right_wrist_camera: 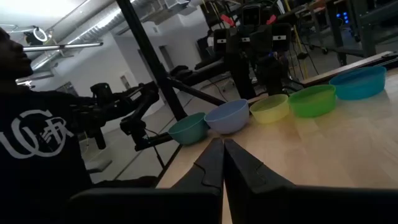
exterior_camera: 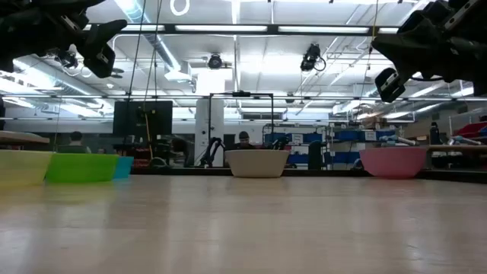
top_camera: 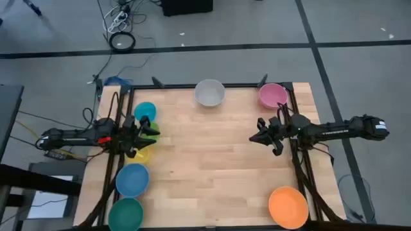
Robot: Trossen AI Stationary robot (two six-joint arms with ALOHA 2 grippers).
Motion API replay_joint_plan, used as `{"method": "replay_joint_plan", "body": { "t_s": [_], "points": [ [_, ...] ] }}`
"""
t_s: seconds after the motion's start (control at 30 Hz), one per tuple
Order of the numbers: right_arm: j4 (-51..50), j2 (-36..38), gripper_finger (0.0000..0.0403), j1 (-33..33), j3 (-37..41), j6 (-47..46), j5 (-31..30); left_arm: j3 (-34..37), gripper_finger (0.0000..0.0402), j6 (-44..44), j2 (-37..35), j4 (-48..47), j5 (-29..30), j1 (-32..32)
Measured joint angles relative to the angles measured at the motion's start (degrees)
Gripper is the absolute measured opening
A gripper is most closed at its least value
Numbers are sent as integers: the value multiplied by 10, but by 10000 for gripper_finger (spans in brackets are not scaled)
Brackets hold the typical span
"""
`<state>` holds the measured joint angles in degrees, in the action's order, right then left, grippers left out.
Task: Nest bowls inside each other
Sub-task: Move the gray bowl to the center of the table
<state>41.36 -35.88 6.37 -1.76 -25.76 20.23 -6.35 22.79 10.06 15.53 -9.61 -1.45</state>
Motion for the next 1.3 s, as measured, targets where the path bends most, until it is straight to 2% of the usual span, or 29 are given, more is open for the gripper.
{"method": "replay_joint_plan", "body": {
  "t_s": [0.63, 0.8, 0.9, 1.03, 1.17, 1.3],
  "points": [
    [0, 0, 2, 0, 0, 0, 0, 0, 202, 0, 0, 0, 1, 0],
    [-1, -1, 2, 0, 0, -127, 39, 0, 202, 0, 0, 0, 1, 0],
    [-1, -1, 2, 0, 0, -148, 38, 0, 202, 0, 0, -1, 1, 0],
    [23, -1, 2, 4, 0, -233, 36, 0, 202, 0, 0, 0, 1, 0],
    [33, -1, 2, 6, 0, -239, 32, 0, 202, 0, 0, 5, 1, 0],
    [46, -2, 2, 6, 0, -354, 9, 0, 202, 18, 0, 55, 3, 0]
  ]
}}
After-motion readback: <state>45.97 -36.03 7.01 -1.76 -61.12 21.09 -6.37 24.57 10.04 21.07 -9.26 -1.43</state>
